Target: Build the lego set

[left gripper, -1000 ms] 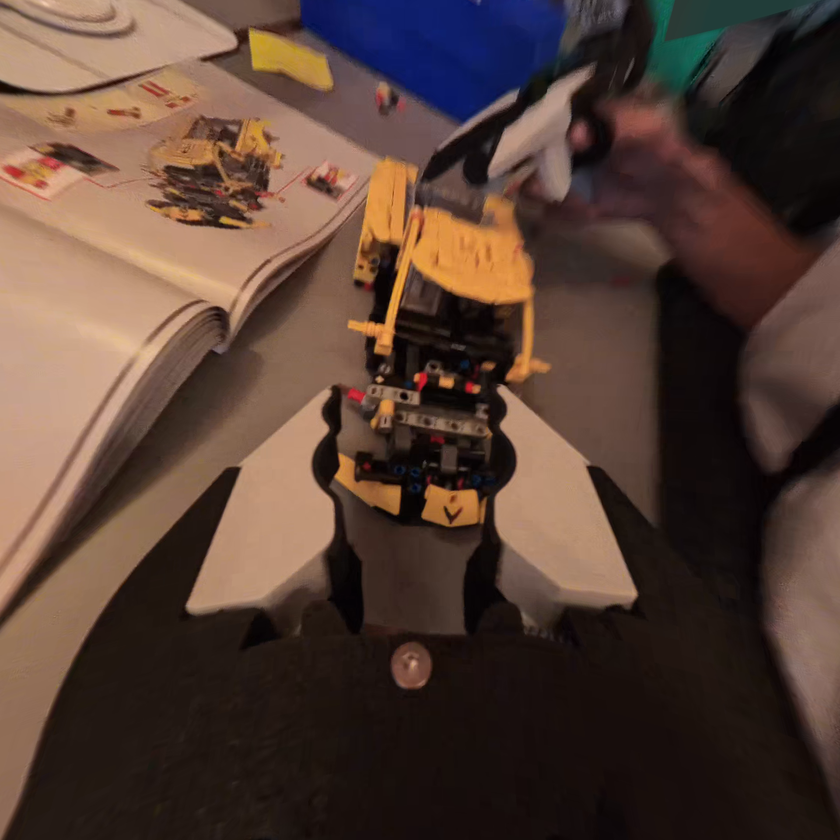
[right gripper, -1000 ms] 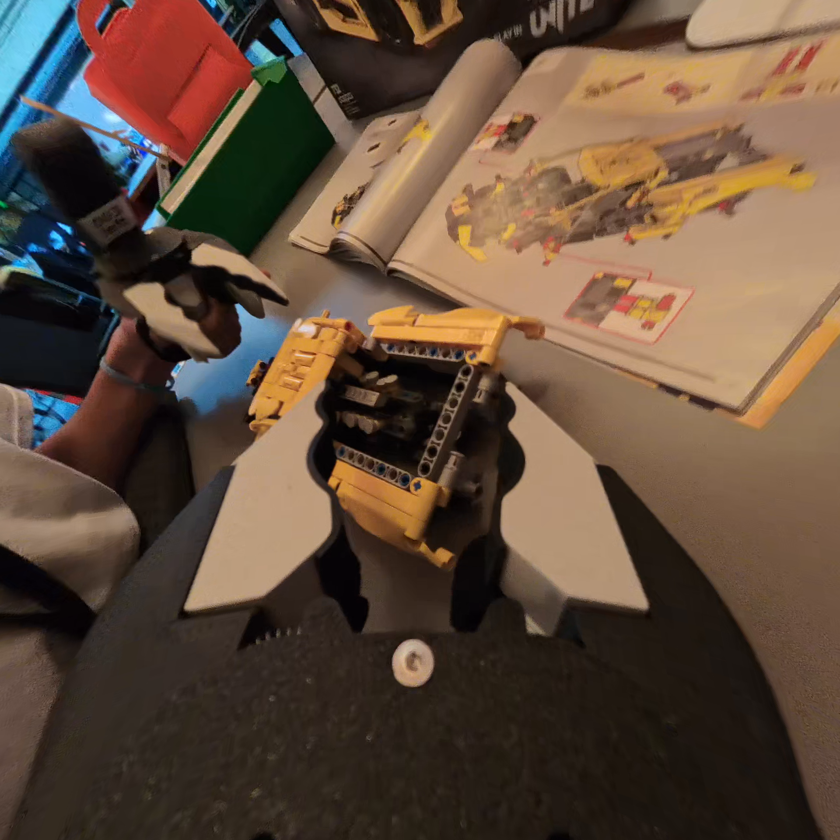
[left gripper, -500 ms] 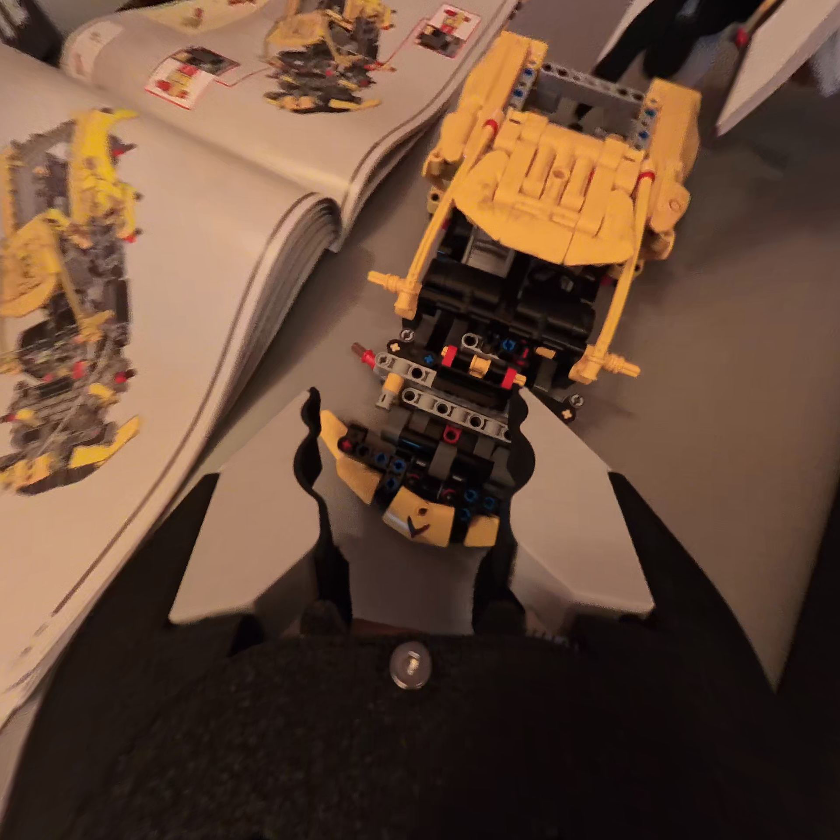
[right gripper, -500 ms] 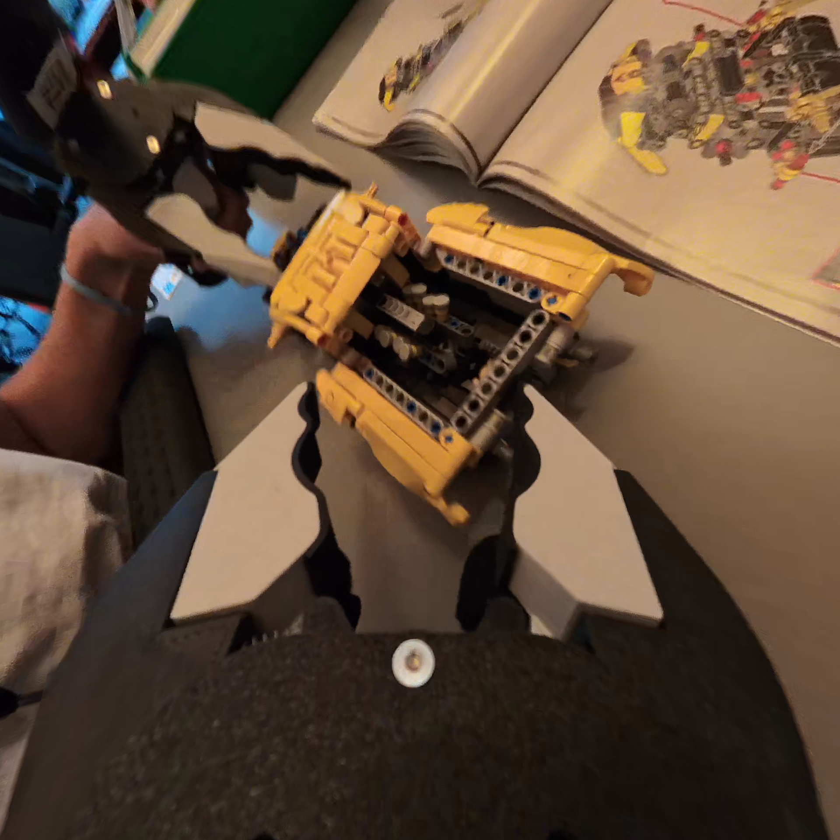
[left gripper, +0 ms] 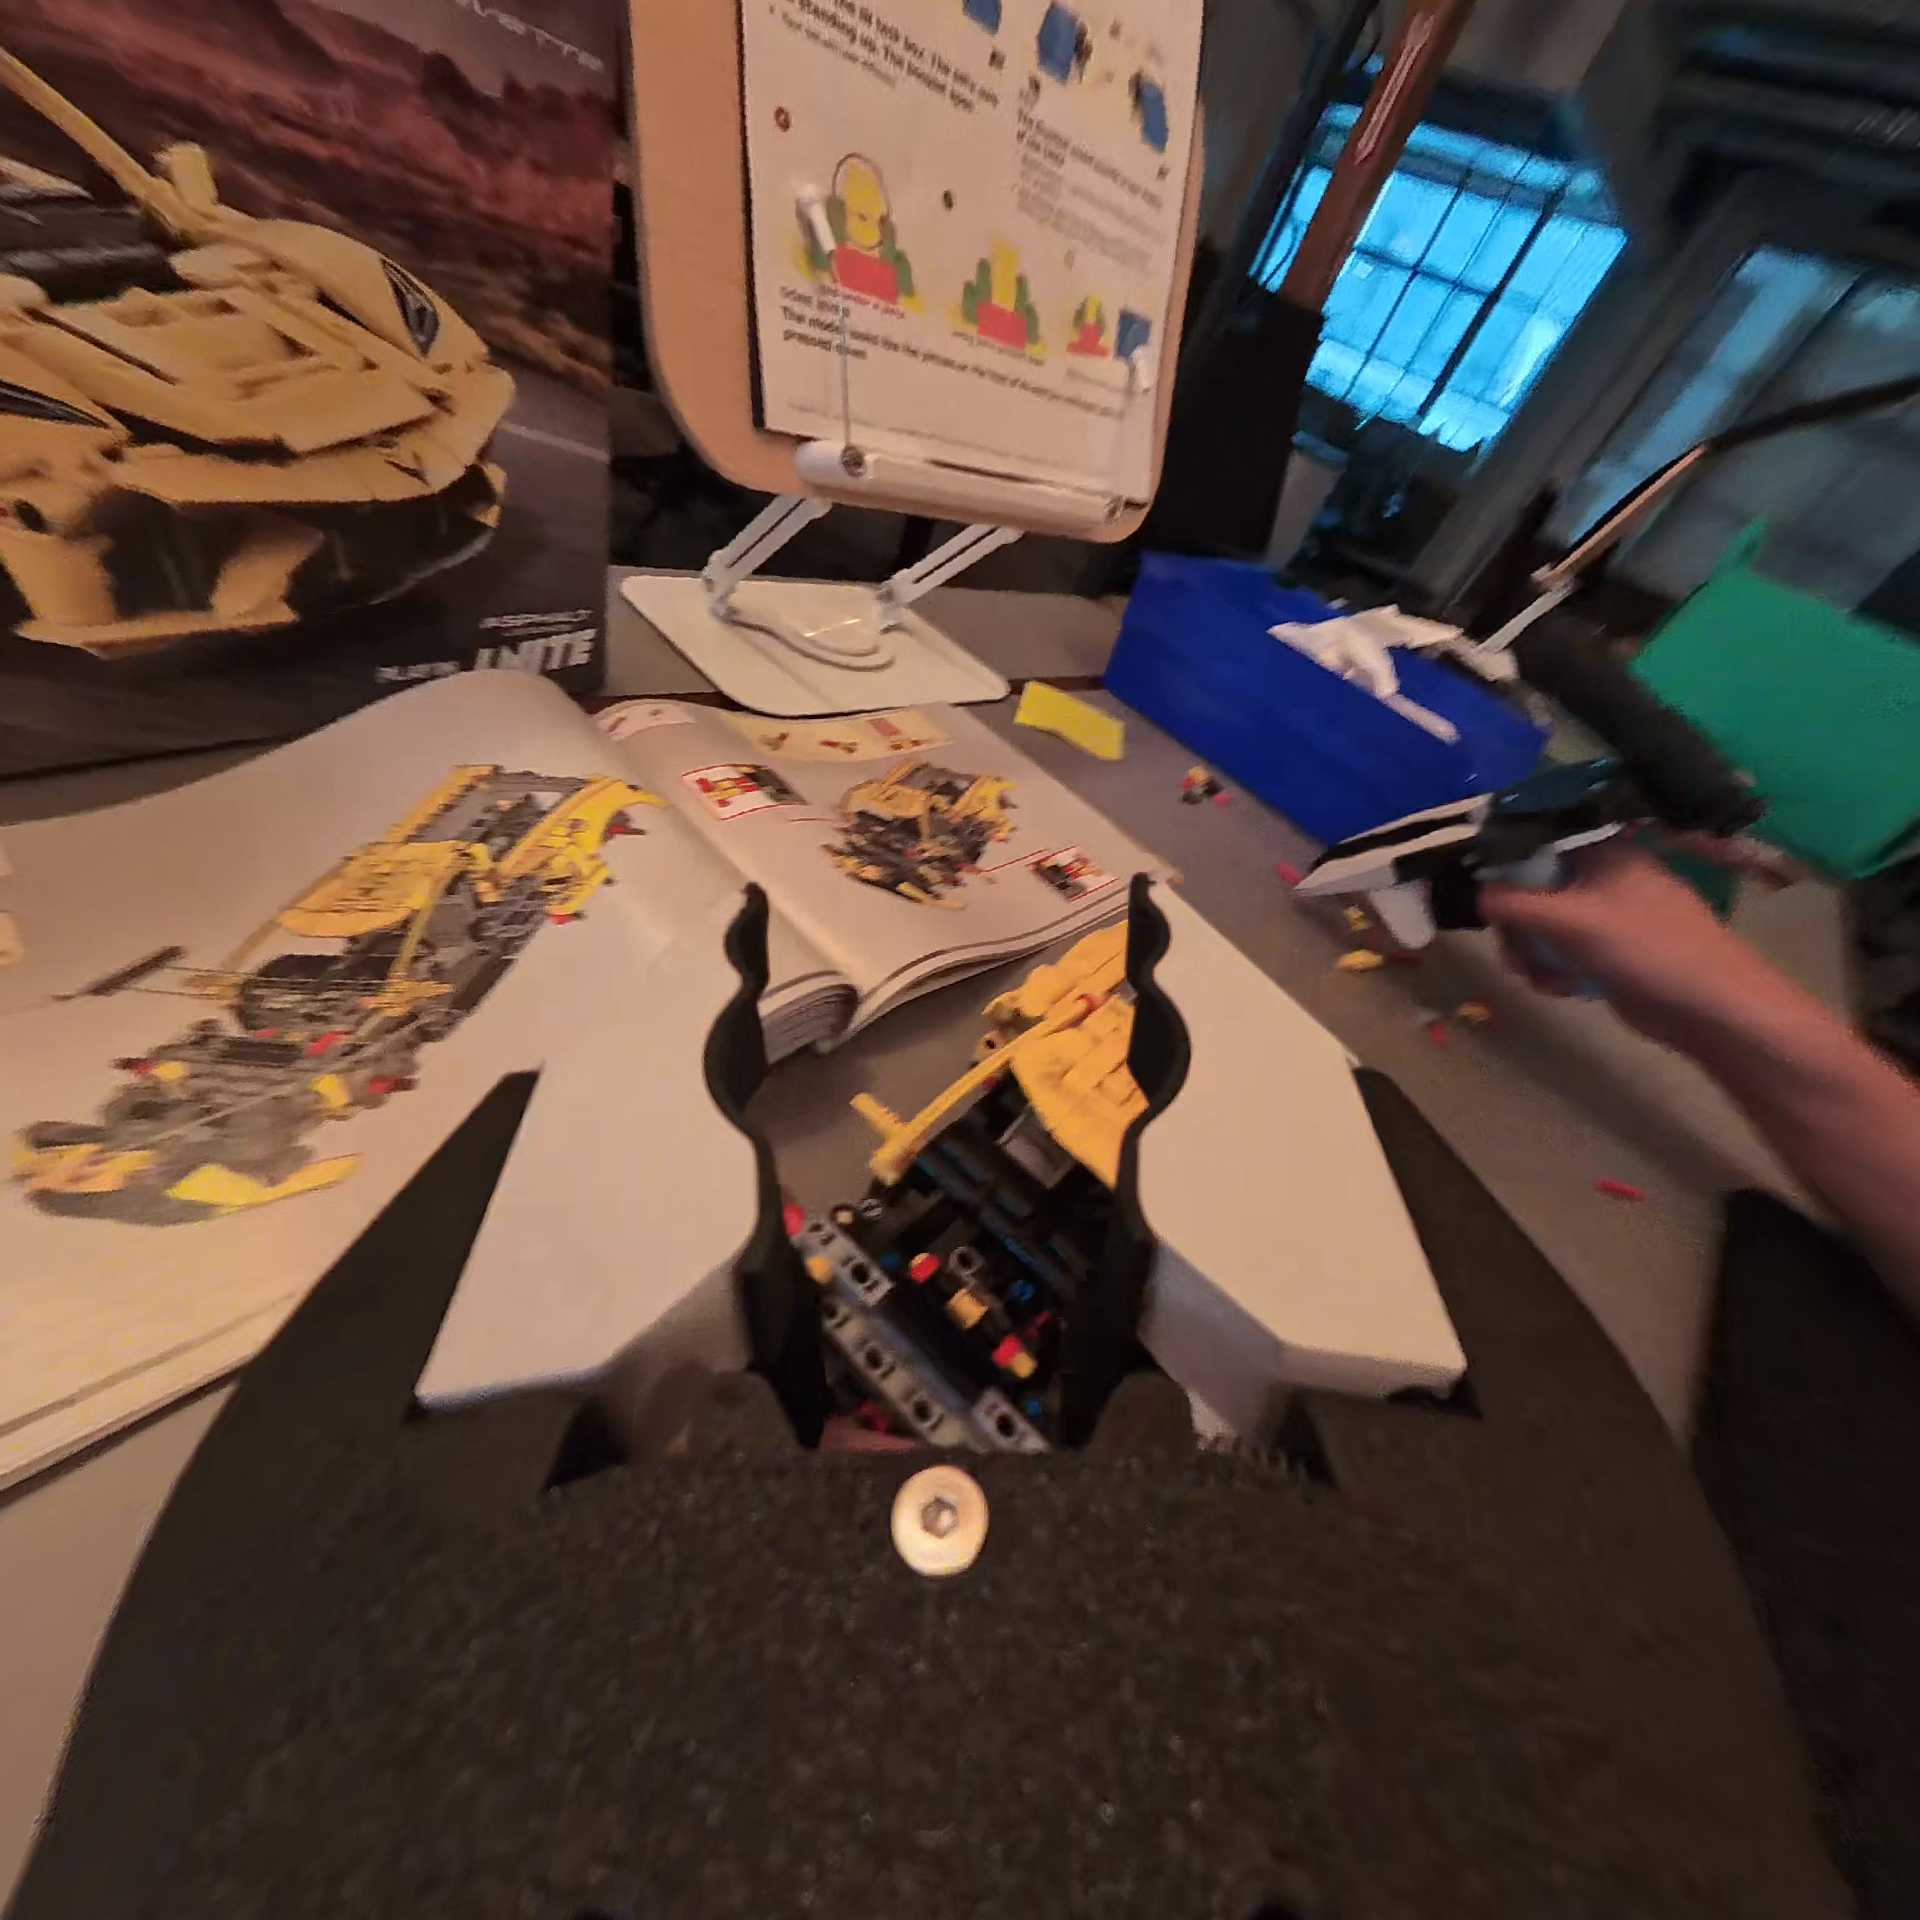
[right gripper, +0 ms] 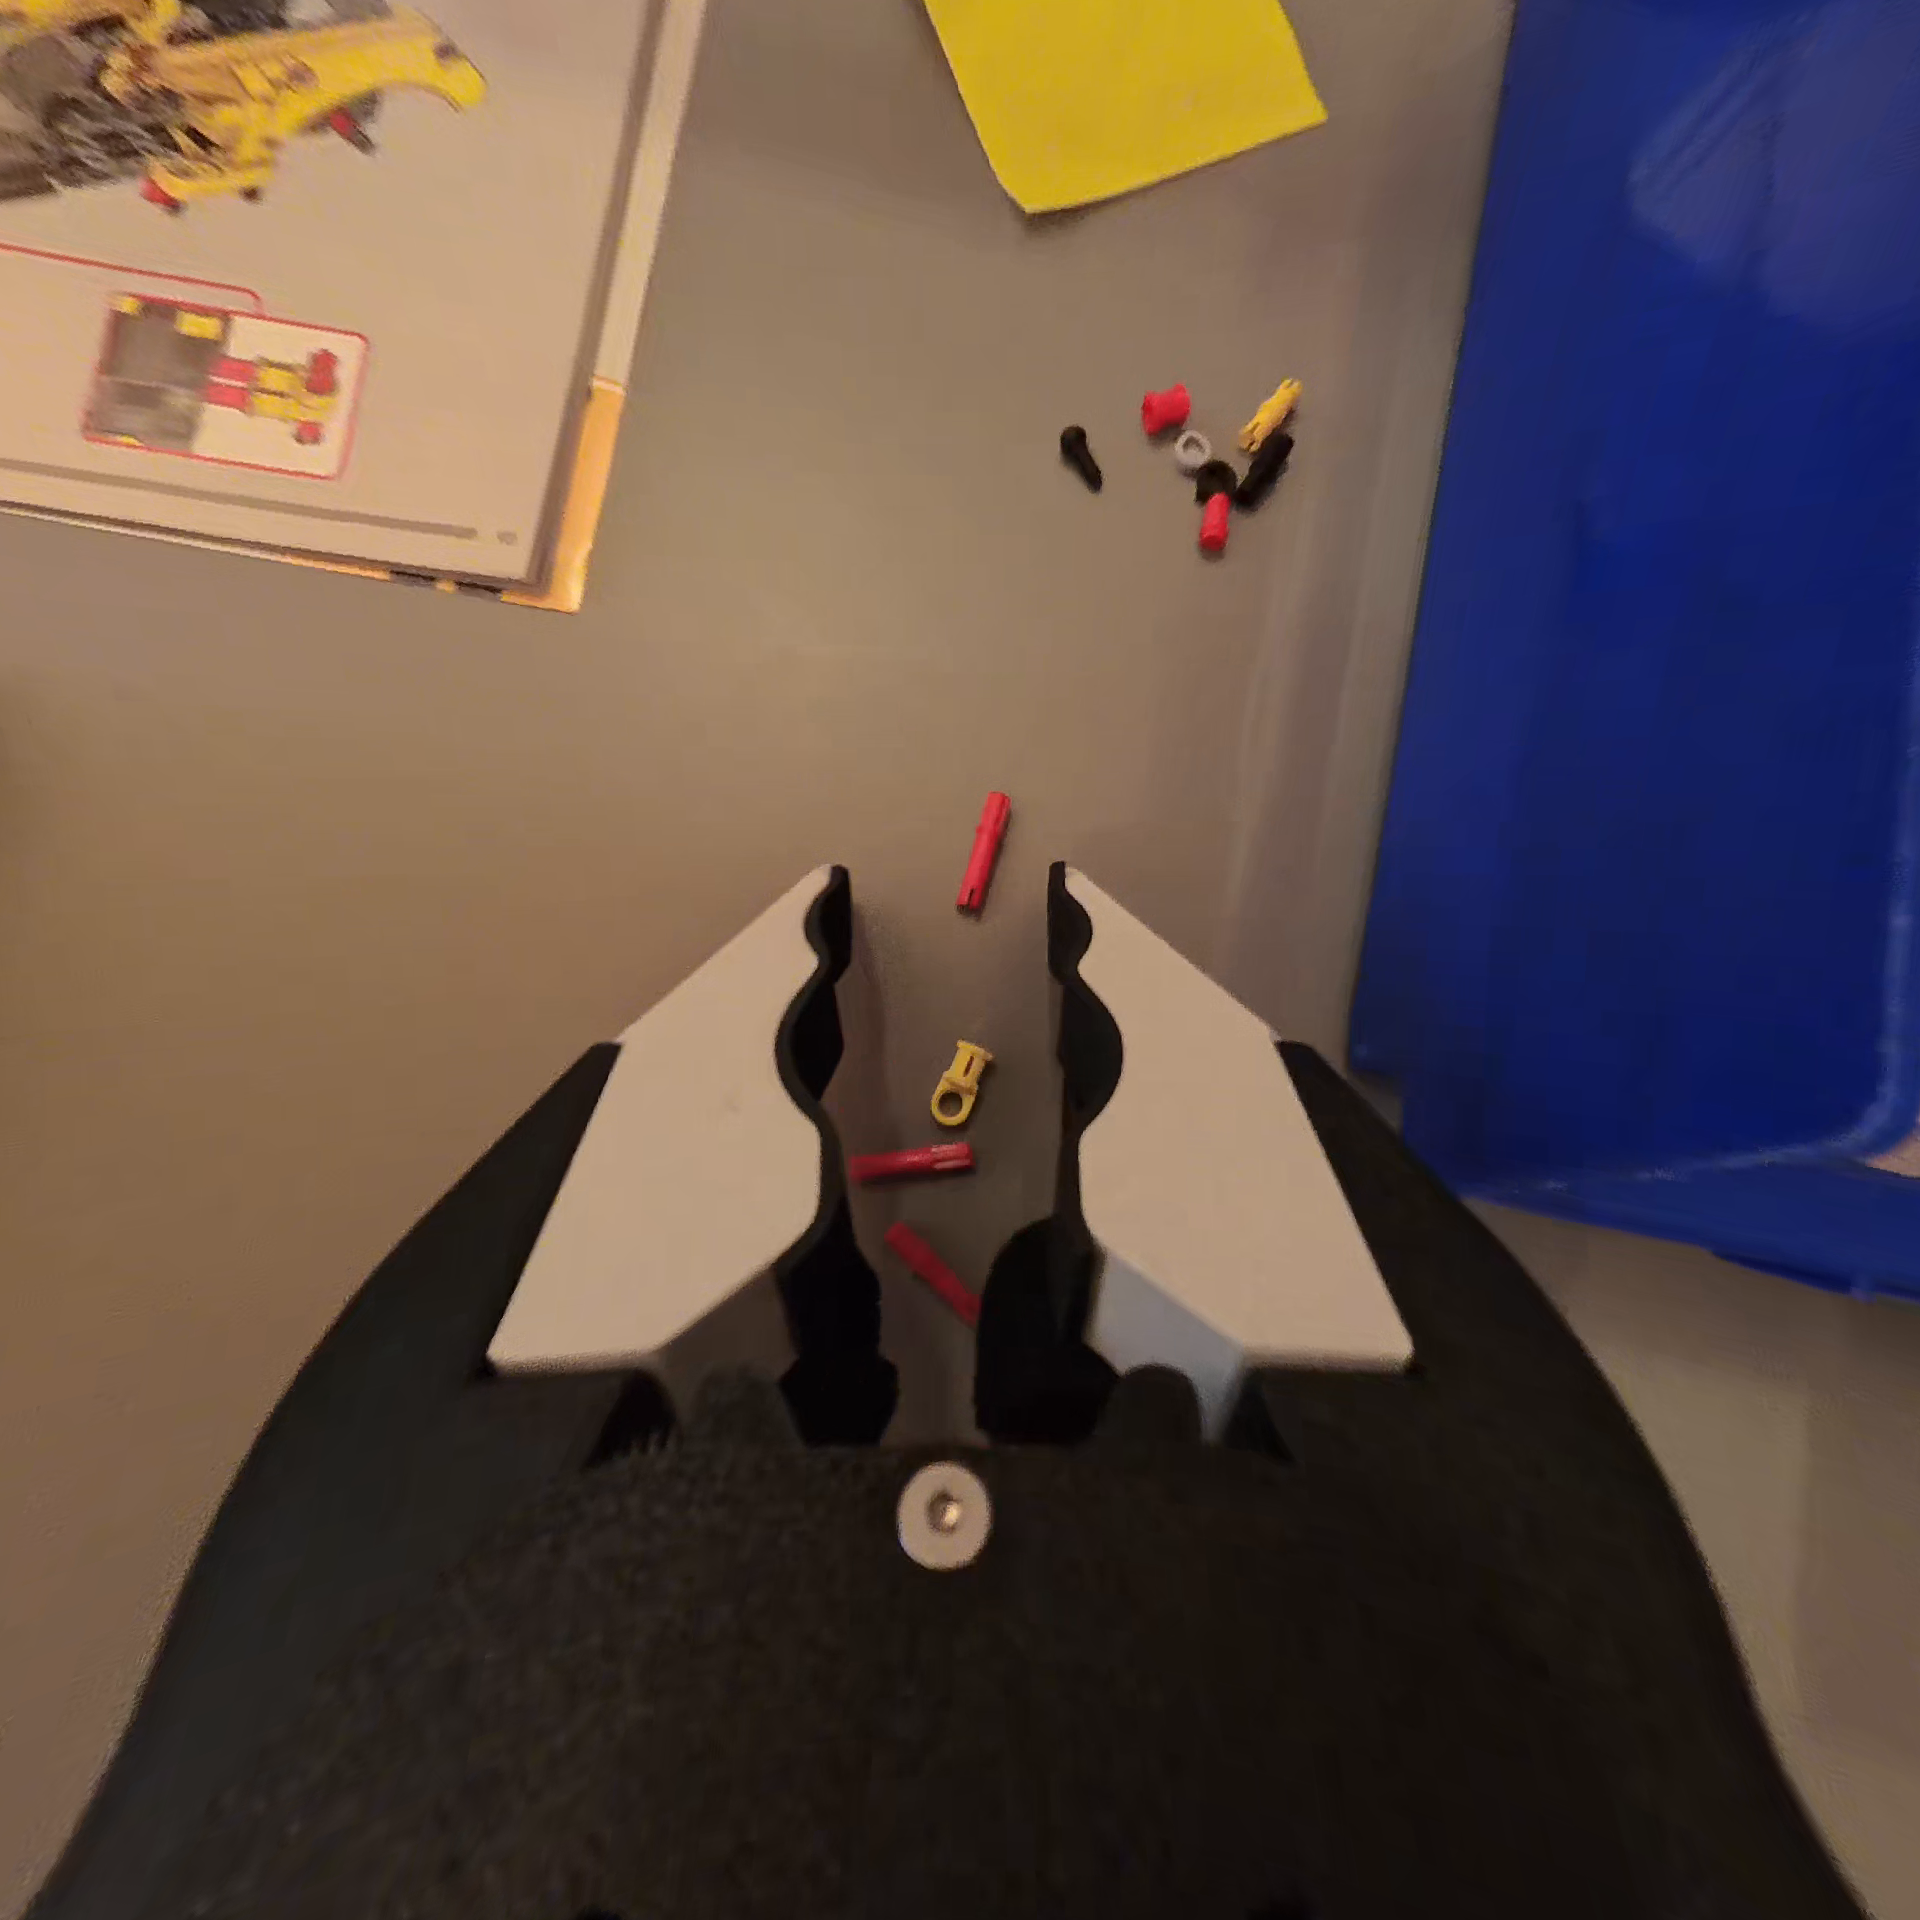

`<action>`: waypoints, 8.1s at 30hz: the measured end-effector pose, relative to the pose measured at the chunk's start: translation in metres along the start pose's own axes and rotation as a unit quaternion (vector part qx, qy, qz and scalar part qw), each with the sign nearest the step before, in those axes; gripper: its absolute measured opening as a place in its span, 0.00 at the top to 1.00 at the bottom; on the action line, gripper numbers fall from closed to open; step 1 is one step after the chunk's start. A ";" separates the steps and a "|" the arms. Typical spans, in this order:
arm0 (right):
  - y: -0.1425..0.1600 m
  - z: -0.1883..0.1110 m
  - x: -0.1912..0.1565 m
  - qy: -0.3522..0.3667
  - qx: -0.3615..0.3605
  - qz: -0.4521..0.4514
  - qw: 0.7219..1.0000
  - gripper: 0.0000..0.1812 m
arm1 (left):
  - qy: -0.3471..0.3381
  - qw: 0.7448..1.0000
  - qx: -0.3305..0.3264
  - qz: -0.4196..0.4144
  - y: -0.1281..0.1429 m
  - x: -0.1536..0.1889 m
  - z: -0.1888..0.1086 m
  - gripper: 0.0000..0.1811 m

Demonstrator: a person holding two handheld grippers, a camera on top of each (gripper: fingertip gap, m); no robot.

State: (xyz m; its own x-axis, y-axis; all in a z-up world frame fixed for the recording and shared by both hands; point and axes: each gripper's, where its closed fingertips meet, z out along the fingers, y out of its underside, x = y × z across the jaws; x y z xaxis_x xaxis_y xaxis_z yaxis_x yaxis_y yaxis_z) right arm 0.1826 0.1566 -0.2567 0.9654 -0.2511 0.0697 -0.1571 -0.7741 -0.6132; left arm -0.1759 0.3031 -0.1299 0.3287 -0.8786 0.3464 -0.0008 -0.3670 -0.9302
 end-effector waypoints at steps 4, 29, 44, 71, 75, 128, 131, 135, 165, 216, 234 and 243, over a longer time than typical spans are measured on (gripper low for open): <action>0.001 0.008 -0.003 -0.011 -0.006 0.005 1.000 0.89 | -0.028 0.999 -0.006 0.045 0.002 -0.006 -0.003 0.62; 0.069 -0.081 -0.068 -0.129 0.063 -0.168 0.975 0.81 | -0.083 0.982 -0.064 0.156 0.026 -0.015 0.003 0.62; 0.061 -0.064 -0.029 -0.156 0.021 -0.159 0.975 0.99 | -0.088 0.980 -0.076 0.163 0.032 -0.019 0.006 0.62; 0.043 -0.041 -0.008 -0.102 0.058 -0.080 0.990 0.78 | -0.091 0.978 -0.078 0.170 0.033 -0.018 0.005 0.62; 0.045 -0.032 -0.011 -0.083 0.046 -0.109 0.989 0.79 | -0.092 0.978 -0.079 0.169 0.033 -0.019 0.005 0.62; 0.104 -0.084 -0.013 -0.076 0.065 -0.036 0.994 0.84 | -0.079 0.975 -0.096 0.186 0.044 -0.011 0.011 0.62; 0.104 -0.079 -0.005 -0.045 0.056 -0.051 0.996 0.85 | -0.083 0.975 -0.094 0.184 0.043 -0.014 0.010 0.62; 0.109 -0.079 -0.004 -0.040 0.046 -0.066 0.996 0.98 | -0.084 0.976 -0.089 0.178 0.040 -0.015 0.009 0.62; 0.138 -0.125 -0.095 -0.168 -0.003 -0.191 0.967 0.88 | -0.067 0.978 -0.070 0.184 0.029 0.000 0.005 0.62; 0.087 -0.085 -0.184 -0.276 0.053 -0.234 0.931 0.88 | -0.086 0.974 -0.085 0.192 0.037 -0.011 0.006 0.62; 0.040 -0.030 -0.051 -0.130 0.052 -0.166 0.976 0.95 | -0.088 0.975 -0.081 0.189 0.034 -0.014 0.004 0.62; 0.063 -0.093 -0.130 -0.239 0.053 -0.267 0.932 0.95 | -0.087 0.974 -0.088 0.188 0.037 -0.015 0.006 0.62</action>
State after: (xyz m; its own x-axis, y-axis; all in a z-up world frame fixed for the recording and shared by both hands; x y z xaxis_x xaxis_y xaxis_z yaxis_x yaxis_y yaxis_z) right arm 0.0279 0.0864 -0.2317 0.8860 0.4616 0.0435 0.3696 -0.6466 -0.6673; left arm -0.1754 0.3039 -0.1704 0.4294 -0.9014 -0.0556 -0.3087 -0.0887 -0.9470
